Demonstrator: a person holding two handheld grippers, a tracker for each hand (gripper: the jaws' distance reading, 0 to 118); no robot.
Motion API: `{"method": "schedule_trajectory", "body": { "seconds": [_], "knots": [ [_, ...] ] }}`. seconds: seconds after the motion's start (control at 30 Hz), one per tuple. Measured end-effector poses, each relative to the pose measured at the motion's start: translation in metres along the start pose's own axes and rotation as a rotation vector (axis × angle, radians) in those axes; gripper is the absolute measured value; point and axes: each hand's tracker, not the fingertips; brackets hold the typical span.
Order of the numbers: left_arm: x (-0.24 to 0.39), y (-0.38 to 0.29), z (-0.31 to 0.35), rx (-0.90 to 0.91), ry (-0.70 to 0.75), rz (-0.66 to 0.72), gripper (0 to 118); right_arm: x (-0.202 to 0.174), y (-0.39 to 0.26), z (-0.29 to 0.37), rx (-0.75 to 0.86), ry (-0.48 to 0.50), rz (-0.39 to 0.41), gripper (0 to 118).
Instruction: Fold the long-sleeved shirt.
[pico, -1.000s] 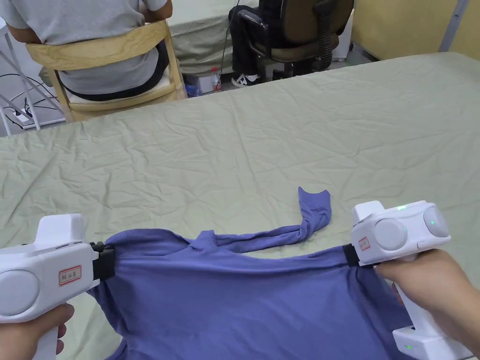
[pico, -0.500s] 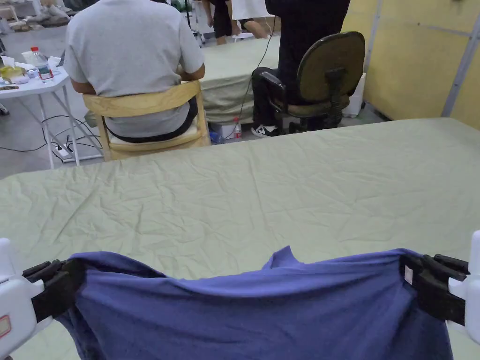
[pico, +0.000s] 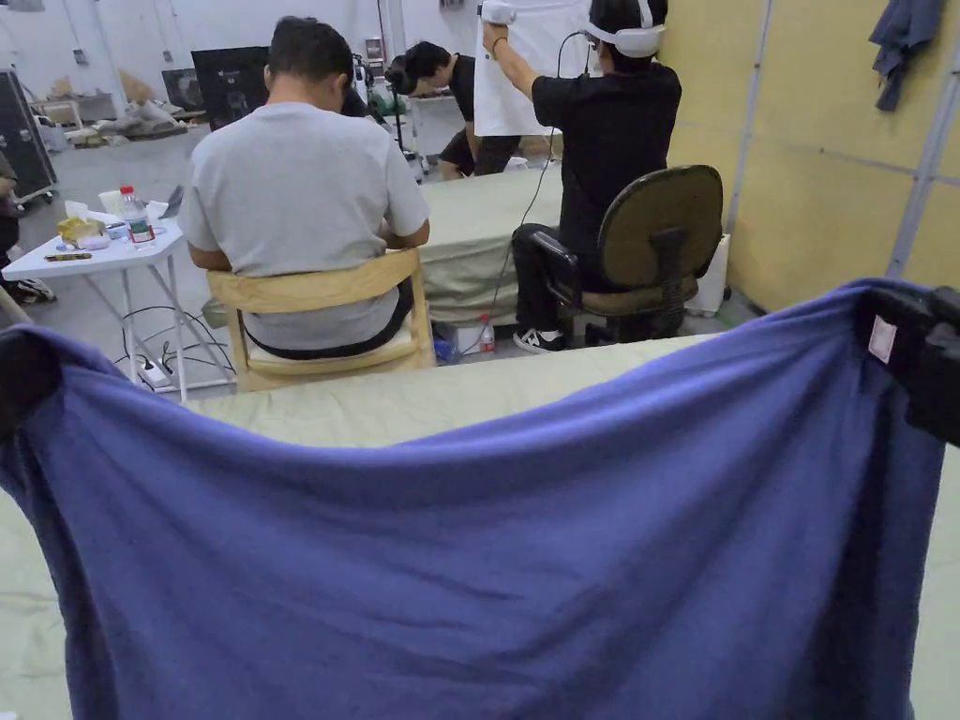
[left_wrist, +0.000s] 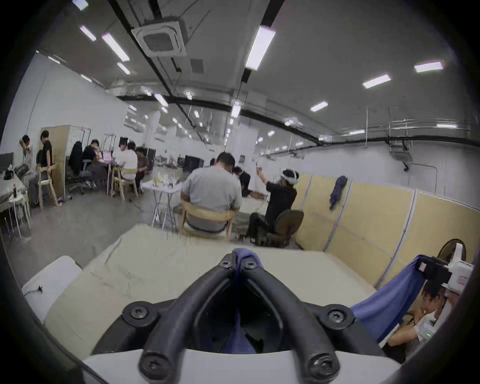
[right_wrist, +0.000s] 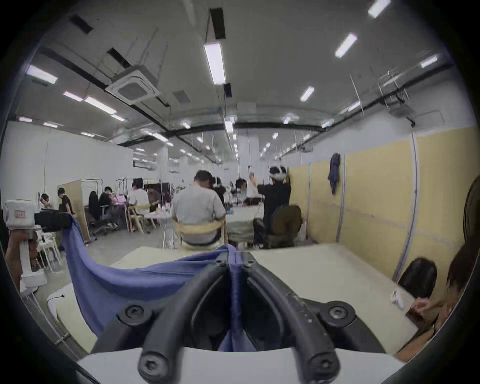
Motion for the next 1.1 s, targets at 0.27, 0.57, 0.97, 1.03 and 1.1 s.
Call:
{"method": "schedule_trajectory", "body": {
  "seconds": [0.27,0.57,0.97,1.03,1.1],
  "knots": [
    [0.001,0.124,-0.094,0.056,0.012,-0.098,0,-0.002,0.121,-0.108,0.017,0.004,0.053,8],
    [0.026,0.235,-0.202,0.093,0.069,-0.193,0,0.005,0.234,-0.246,-0.041,-0.101,0.080,8],
    [0.051,0.288,-0.319,0.083,0.146,-0.220,0,0.003,0.305,-0.339,-0.027,-0.218,0.045,8],
    [0.053,0.284,-0.337,0.084,0.157,-0.212,0,0.006,0.304,-0.351,-0.032,-0.228,0.050,8],
    [0.066,0.271,-0.332,0.077,0.149,-0.201,0,0.009,0.297,-0.365,-0.033,-0.243,0.057,8]
  ]
}}
